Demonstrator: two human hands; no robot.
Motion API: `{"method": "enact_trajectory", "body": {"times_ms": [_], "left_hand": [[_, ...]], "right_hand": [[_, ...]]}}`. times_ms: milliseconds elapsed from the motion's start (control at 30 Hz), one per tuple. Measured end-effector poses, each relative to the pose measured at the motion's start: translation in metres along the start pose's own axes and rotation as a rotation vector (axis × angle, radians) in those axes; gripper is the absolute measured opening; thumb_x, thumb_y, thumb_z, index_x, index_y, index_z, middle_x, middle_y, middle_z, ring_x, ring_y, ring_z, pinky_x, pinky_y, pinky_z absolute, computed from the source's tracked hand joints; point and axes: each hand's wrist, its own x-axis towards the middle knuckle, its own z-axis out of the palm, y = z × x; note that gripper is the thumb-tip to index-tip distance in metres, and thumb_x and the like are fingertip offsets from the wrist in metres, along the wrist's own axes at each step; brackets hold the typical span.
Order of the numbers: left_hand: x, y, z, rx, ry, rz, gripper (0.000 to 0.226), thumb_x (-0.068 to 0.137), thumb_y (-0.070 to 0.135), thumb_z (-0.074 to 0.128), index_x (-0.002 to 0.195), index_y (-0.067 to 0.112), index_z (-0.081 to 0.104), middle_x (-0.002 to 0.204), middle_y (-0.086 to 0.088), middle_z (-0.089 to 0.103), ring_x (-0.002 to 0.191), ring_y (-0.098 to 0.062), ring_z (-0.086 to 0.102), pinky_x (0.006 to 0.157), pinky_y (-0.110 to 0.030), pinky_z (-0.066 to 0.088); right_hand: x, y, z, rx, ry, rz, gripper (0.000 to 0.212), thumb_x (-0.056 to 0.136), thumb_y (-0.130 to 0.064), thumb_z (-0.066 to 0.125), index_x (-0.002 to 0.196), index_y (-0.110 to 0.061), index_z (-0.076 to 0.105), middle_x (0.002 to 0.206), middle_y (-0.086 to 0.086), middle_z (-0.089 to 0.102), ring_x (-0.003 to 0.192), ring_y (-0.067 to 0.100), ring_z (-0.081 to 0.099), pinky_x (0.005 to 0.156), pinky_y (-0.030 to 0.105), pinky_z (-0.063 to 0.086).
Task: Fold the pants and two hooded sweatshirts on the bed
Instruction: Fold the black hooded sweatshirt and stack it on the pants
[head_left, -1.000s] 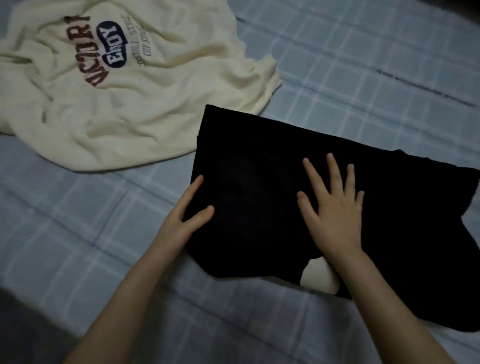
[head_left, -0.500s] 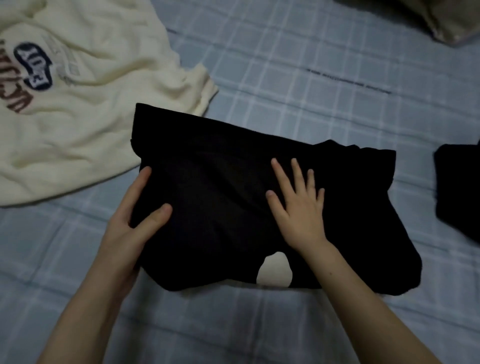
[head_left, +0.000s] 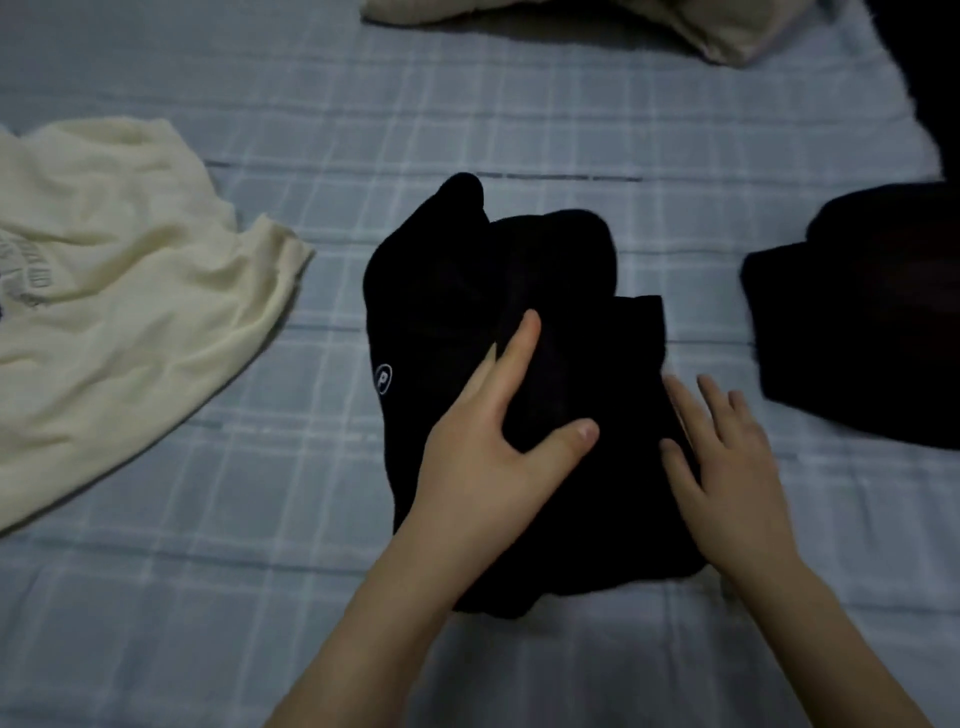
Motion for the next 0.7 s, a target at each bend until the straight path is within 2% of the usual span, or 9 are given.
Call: {"method": "enact_trajectory", "body": {"times_ms": [67, 133, 200, 300, 367, 467, 533, 600, 700], "left_hand": [[0.013, -0.006, 0.030, 0.105, -0.029, 0.012, 0.087, 0.074, 0.058, 0.068, 0.144, 0.062, 0.017, 0.160, 0.018, 0.022, 0.139, 0.012, 0.018, 0.105, 0.002, 0.021], [0.022, -0.014, 0.058, 0.207, -0.061, 0.028, 0.089, 0.080, 0.048, 0.071, 0.150, 0.052, 0.016, 0.163, 0.014, 0.015, 0.138, 0.009, 0.016, 0.091, 0.013, 0.012], [0.027, -0.022, 0.082, 0.281, -0.094, 0.038, 0.091, 0.082, 0.043, 0.071, 0.152, 0.048, 0.013, 0.164, 0.013, 0.009, 0.139, 0.000, 0.025, 0.087, 0.012, 0.015], [0.029, -0.027, 0.112, 0.391, -0.152, 0.047, 0.094, 0.084, 0.040, 0.070, 0.154, 0.045, 0.008, 0.164, 0.014, -0.002, 0.135, -0.011, 0.042, 0.089, -0.004, 0.029], [0.030, -0.026, 0.131, 0.444, -0.191, 0.042, 0.093, 0.084, 0.037, 0.069, 0.155, 0.041, 0.008, 0.164, 0.012, -0.007, 0.127, -0.013, 0.051, 0.086, -0.010, 0.035], [0.033, -0.025, 0.146, 0.502, -0.220, -0.003, 0.092, 0.085, 0.035, 0.067, 0.156, 0.038, 0.008, 0.165, 0.010, -0.008, 0.115, -0.013, 0.059, 0.080, -0.011, 0.038], [0.034, -0.027, 0.145, 0.522, -0.221, -0.007, 0.092, 0.085, 0.035, 0.067, 0.155, 0.039, 0.009, 0.165, 0.010, -0.006, 0.101, -0.006, 0.061, 0.071, -0.002, 0.036], [0.033, -0.028, 0.143, 0.514, -0.217, -0.002, 0.093, 0.083, 0.034, 0.069, 0.155, 0.041, 0.010, 0.165, 0.012, -0.004, 0.076, 0.008, 0.054, 0.058, 0.003, 0.035], [0.031, -0.028, 0.141, 0.506, -0.229, -0.014, 0.092, 0.083, 0.032, 0.069, 0.155, 0.041, 0.011, 0.164, 0.012, -0.003, 0.060, 0.021, 0.041, 0.061, 0.007, 0.035]], "right_hand": [[-0.003, 0.024, 0.003, 0.080, -0.018, 0.033, 0.056, 0.104, -0.035, 0.040, 0.156, -0.040, 0.023, 0.166, -0.001, 0.019, 0.153, 0.025, 0.012, 0.123, 0.048, 0.015], [-0.004, 0.037, 0.010, 0.162, -0.071, 0.027, 0.052, 0.104, -0.040, 0.032, 0.155, -0.041, 0.023, 0.165, -0.006, 0.019, 0.154, 0.019, 0.011, 0.124, 0.043, 0.012], [-0.006, 0.046, 0.021, 0.148, -0.108, -0.010, 0.052, 0.101, -0.041, 0.029, 0.153, -0.039, 0.025, 0.163, -0.004, 0.023, 0.153, 0.019, 0.014, 0.124, 0.041, 0.009], [-0.008, 0.056, 0.033, 0.020, -0.077, -0.069, 0.057, 0.099, -0.043, 0.022, 0.153, -0.029, 0.033, 0.161, 0.000, 0.031, 0.152, 0.023, 0.018, 0.124, 0.044, 0.010], [-0.007, 0.060, 0.035, 0.048, -0.065, -0.071, 0.058, 0.099, -0.042, 0.021, 0.153, -0.025, 0.036, 0.160, 0.000, 0.033, 0.152, 0.022, 0.019, 0.124, 0.042, 0.009], [-0.009, 0.073, 0.034, 0.060, -0.081, -0.096, 0.055, 0.102, -0.043, 0.022, 0.154, -0.027, 0.033, 0.161, -0.006, 0.029, 0.153, 0.019, 0.017, 0.125, 0.038, 0.006], [-0.017, 0.087, 0.032, -0.099, -0.035, -0.089, 0.055, 0.103, -0.048, 0.024, 0.155, -0.032, 0.032, 0.161, -0.006, 0.028, 0.153, 0.022, 0.017, 0.124, 0.045, 0.007], [-0.023, 0.098, 0.031, -0.209, -0.009, -0.057, 0.058, 0.101, -0.052, 0.025, 0.156, -0.033, 0.030, 0.163, -0.002, 0.026, 0.153, 0.026, 0.016, 0.122, 0.053, 0.010], [-0.026, 0.107, 0.035, -0.265, -0.003, -0.088, 0.062, 0.099, -0.055, 0.027, 0.157, -0.032, 0.026, 0.165, -0.001, 0.023, 0.153, 0.027, 0.015, 0.122, 0.055, 0.013]]}}
